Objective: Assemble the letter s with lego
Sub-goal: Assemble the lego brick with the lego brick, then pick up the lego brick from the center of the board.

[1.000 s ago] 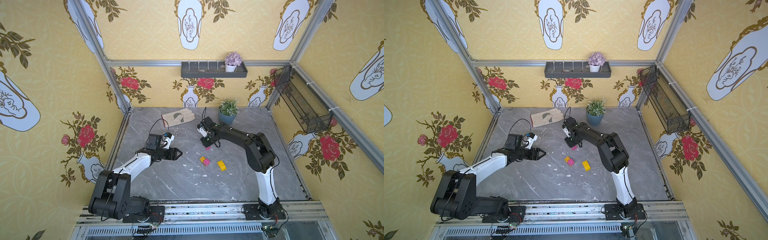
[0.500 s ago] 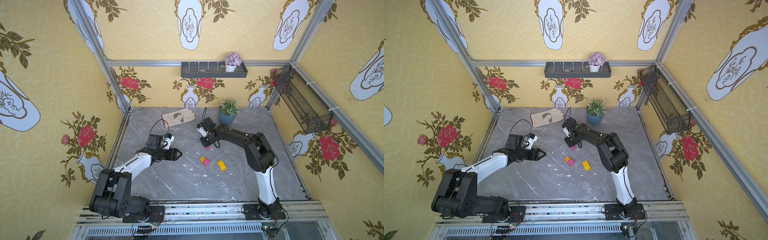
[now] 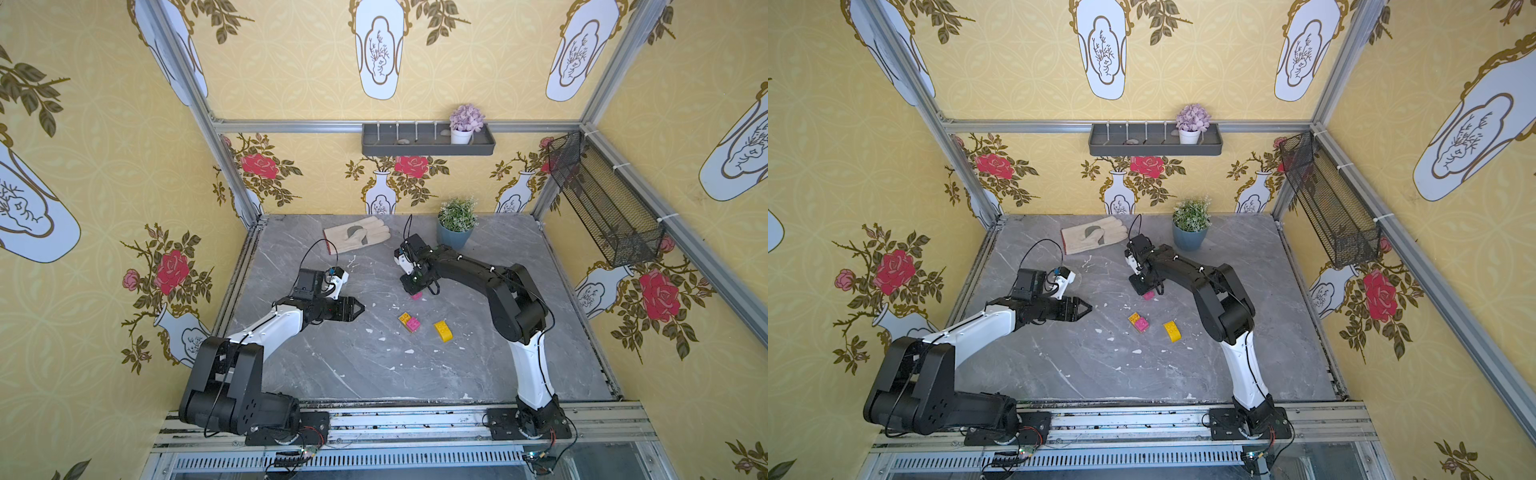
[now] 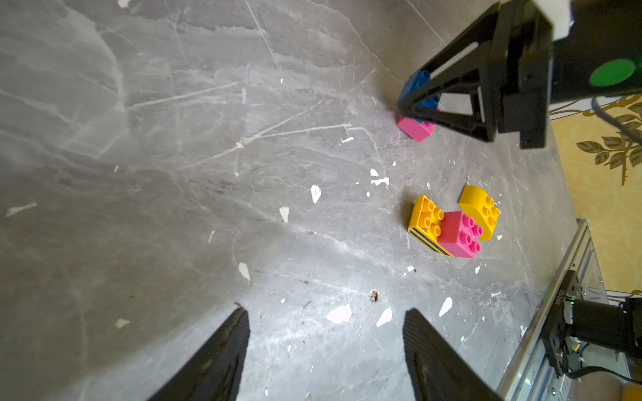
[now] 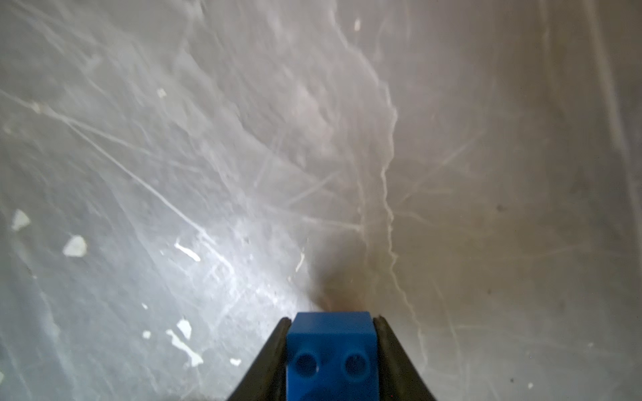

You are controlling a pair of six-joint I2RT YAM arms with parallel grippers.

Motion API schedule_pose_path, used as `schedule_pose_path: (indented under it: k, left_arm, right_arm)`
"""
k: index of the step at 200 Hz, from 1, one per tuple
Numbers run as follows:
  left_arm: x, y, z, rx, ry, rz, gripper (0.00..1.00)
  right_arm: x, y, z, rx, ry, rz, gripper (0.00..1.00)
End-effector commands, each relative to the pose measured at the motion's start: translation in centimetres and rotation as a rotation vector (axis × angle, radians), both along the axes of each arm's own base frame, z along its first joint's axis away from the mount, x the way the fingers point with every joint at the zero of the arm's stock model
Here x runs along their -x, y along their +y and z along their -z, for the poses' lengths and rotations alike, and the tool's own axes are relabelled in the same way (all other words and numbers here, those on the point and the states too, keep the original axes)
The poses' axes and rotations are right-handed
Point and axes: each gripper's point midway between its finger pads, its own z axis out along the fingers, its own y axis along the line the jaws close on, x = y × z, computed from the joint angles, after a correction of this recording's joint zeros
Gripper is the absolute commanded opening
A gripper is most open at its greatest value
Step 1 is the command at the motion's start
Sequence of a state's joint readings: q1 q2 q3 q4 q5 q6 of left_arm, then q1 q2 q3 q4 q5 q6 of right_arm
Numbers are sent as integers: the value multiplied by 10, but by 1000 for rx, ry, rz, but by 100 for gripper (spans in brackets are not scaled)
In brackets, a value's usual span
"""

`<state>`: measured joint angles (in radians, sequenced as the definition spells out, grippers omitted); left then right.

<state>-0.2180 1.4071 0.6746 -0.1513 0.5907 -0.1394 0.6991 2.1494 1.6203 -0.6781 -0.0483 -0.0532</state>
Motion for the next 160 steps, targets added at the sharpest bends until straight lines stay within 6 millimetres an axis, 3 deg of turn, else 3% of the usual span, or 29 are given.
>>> schedule_pose_path:
  k: [1,45,94,160]
  left_arm:
    - [1,1,2,-3,3,0,73]
    - [1,1,3,-3,5,1,73]
    - [2,1,3,-5,6,-1,73]
    - [4,2,7,-11,19,-8,73]
  right_arm:
    - [11,-12,-3,40,57,10,53]
    - [5,-9,-17,2,50,22,64]
    - [10,-15,-23,-48,101,36,64]
    - [21,-16,-8,-84,119,25,60]
